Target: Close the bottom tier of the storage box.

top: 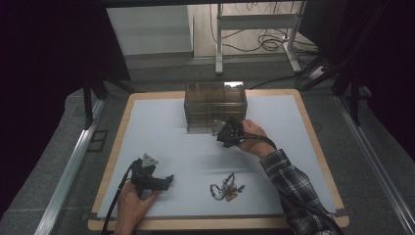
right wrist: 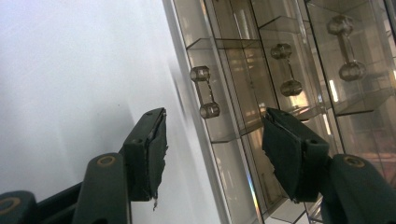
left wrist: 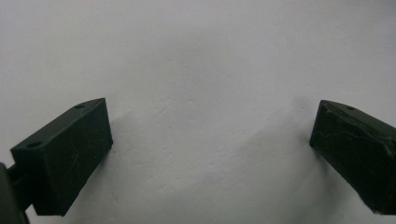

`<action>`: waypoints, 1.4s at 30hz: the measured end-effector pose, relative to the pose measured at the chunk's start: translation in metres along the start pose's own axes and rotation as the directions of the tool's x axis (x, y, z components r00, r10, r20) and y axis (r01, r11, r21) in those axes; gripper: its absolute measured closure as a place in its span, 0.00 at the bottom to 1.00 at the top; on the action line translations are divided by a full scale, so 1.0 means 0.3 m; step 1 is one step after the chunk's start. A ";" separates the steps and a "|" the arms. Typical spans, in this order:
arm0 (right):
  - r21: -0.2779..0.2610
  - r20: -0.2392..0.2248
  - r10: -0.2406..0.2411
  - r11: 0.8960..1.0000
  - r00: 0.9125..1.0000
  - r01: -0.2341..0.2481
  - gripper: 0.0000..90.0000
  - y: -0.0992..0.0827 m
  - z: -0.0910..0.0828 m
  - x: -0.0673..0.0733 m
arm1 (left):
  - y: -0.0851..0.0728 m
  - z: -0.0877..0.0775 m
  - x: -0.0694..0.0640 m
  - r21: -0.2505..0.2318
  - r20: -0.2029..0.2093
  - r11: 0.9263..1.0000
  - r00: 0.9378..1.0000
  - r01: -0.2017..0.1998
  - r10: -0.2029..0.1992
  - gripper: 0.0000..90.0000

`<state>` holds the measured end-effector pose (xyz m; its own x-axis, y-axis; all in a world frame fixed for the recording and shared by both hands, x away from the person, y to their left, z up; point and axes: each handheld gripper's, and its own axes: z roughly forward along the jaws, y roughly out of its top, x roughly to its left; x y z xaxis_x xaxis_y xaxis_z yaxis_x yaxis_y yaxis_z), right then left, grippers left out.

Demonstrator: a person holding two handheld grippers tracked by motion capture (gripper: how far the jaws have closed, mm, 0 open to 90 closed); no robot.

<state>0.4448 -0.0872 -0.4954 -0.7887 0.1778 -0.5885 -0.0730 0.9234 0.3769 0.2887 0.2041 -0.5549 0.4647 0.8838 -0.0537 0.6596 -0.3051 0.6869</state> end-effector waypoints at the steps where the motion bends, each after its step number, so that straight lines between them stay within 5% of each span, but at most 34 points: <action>1: -0.001 -0.007 0.009 1.000 1.000 -0.009 0.44 -0.002 -0.002 -0.005 | 0.000 0.000 0.000 0.000 0.000 1.000 1.000 0.000 0.000 0.00; 23: -0.019 -0.133 0.128 0.991 0.983 -0.131 0.46 -0.053 -0.003 -0.102 | 0.000 0.000 0.000 0.000 0.000 1.000 1.000 0.000 0.000 0.00; 30: -0.017 -0.195 0.173 0.984 0.965 -0.179 0.47 -0.084 0.013 -0.146 | 0.000 0.000 0.000 0.000 0.000 1.000 1.000 0.000 0.000 0.00; 42: 0.007 -0.301 0.179 0.983 0.937 -0.186 0.58 -0.109 0.049 -0.199 | 0.000 0.000 0.000 0.000 0.000 1.000 1.000 0.000 0.000 0.00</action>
<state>0.5033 -0.1231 -0.4830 -0.9354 0.2297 -0.2688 0.0789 0.8766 0.4747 0.2887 0.2041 -0.5549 0.4646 0.8839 -0.0541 0.6597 -0.3047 0.6870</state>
